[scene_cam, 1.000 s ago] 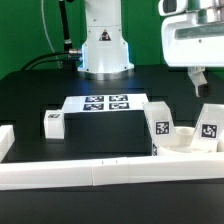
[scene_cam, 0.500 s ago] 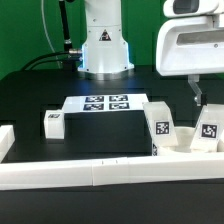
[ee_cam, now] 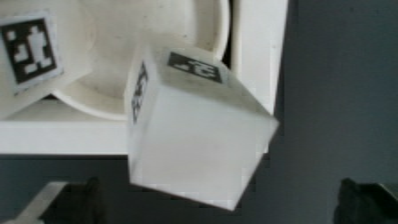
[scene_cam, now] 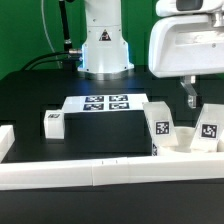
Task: Assemble stool
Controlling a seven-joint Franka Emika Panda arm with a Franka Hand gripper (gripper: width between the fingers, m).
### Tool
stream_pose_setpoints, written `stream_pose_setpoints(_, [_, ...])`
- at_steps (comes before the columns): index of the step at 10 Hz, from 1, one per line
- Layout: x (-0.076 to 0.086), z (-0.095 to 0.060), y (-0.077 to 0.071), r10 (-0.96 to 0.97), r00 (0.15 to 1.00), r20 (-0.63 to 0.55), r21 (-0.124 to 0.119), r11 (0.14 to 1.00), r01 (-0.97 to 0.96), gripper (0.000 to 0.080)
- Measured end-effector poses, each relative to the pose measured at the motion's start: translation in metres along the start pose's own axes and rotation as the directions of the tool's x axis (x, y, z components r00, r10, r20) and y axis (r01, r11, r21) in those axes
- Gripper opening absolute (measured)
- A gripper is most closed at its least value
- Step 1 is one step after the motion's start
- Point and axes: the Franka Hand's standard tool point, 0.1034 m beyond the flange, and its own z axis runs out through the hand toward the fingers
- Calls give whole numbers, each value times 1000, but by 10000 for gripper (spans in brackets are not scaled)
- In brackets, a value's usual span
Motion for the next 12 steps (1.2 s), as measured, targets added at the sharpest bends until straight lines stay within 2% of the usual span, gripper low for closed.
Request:
stream_pose_setpoints(1, [-2, -1, 1, -140, 990, 30, -3, 990, 140, 649])
stream_pose_setpoints(2, [-3, 2, -4, -248, 966, 71, 20, 969, 247, 649])
stream_pose_setpoints(3, [-2, 3, -5, -330, 942, 69, 18, 944, 329, 649])
stream_pose_setpoints(7, [-3, 3, 9, -551, 829, 93, 0, 833, 554, 649])
stream_pose_setpoints(8, [-5, 5, 11, -589, 802, 103, -2, 806, 592, 649])
stream_pose_setpoints(10, [-17, 25, 7, -631, 760, 158, 9, 770, 638, 649])
stream_pose_setpoints(12, [-17, 26, 8, -598, 786, 160, 3, 796, 605, 635])
